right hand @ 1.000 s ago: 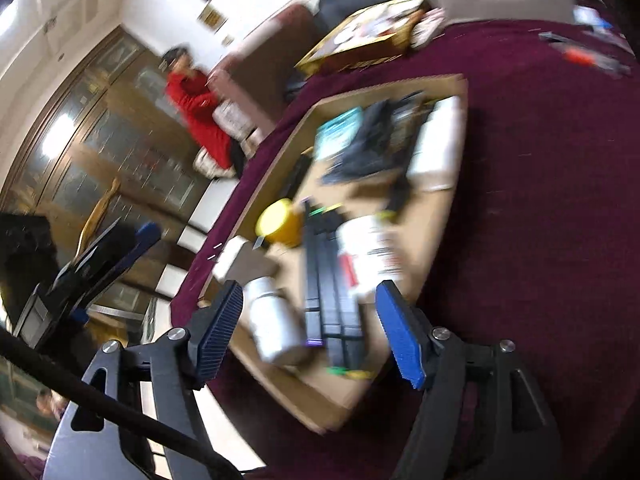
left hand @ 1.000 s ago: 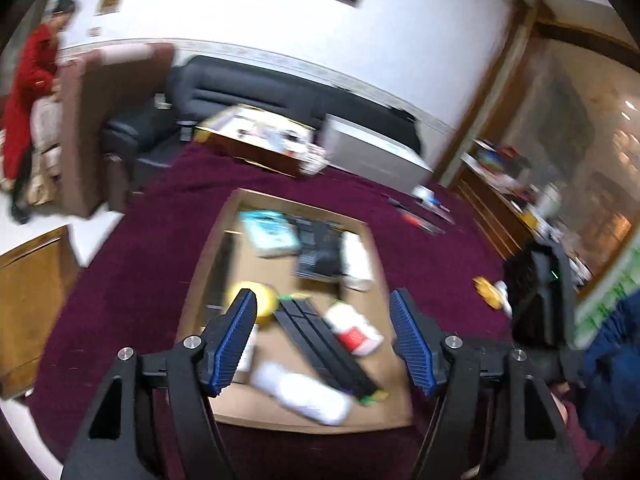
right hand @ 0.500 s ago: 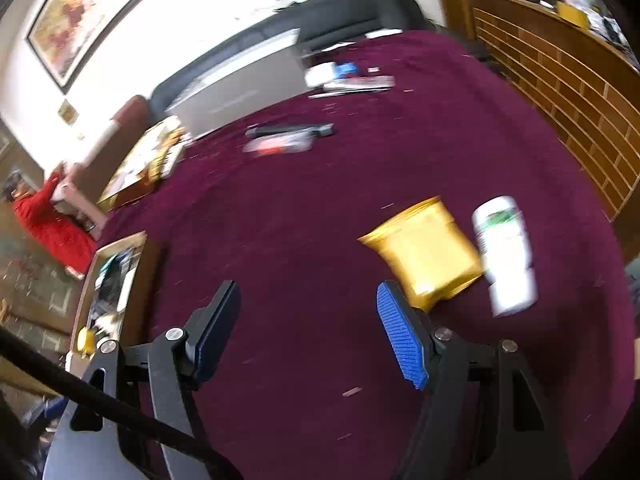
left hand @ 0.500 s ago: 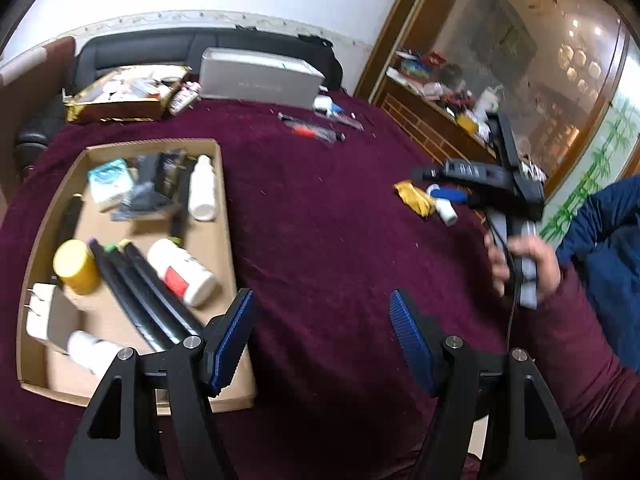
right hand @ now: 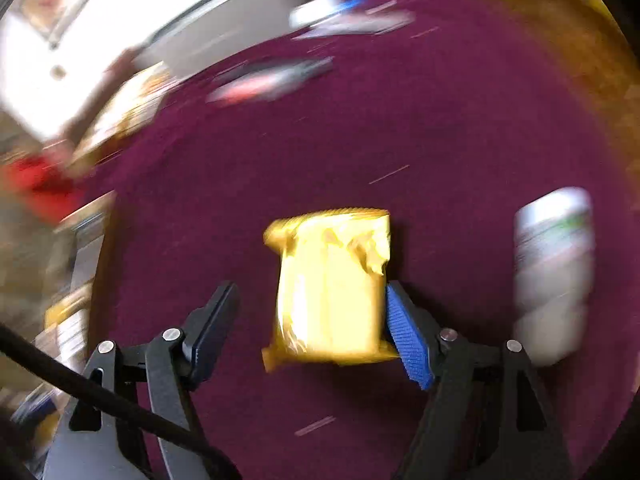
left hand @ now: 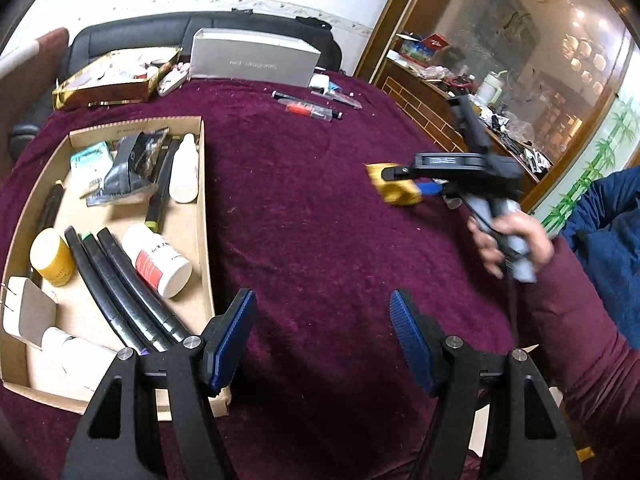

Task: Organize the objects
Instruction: 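Move both open grippers back toward the remaining items on the table, then grasp the yellow snack packet with the left gripper while the right grasps the green-label bottle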

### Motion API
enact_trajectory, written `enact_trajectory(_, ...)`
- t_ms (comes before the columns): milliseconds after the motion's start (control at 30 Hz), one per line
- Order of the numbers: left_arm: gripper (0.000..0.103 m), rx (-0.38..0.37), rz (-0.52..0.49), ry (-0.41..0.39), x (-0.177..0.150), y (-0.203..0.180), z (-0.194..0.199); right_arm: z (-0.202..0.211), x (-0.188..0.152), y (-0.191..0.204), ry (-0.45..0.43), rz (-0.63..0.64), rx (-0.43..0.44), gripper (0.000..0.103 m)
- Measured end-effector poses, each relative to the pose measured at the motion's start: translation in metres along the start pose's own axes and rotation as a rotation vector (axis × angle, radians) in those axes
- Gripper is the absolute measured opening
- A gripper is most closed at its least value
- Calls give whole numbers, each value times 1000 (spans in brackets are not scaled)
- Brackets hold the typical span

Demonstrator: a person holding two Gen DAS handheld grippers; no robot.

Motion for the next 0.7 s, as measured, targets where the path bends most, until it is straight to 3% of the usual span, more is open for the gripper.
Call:
enact_trajectory(67,63,-9,12,7,0,1,-4,9,-14,19,1,44,75,73)
enact_trajectory(200,63,-7,12,10,6,-1,-9,50,-17,9,-135,-2,53,73)
enact_trajectory(300,63,-1,-7,-25,20,-10,-14,93,-16,-21,-277,-65,-49,74)
enact_trajectory(367,63,7,-31,-42,32,-18,-23,115,-19,-43,-349,-91,-137,82)
enact_trajectory(533,63,15,-98,-8,65,-32,-60,120,-18,-76,-361,-154,-212,82)
enact_trajectory(633,63,36,-194,7,78,-42,-79,108,-12,-82,-362,-147,-262,82)
enact_trajectory(700,63,102,-296,22,81,-47,-92,98,-8,-85,-358,-139,-265,82)
Point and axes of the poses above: each gripper's, at about its wrist camera, not at the fingertips, and z roughly against the way its jaws point, y to its left, x to its top, the point moved 2 cm from there along -z, roughly the way its jaws point, and after that the axes turned 4 degrees about -z, right-handed, at the moved point
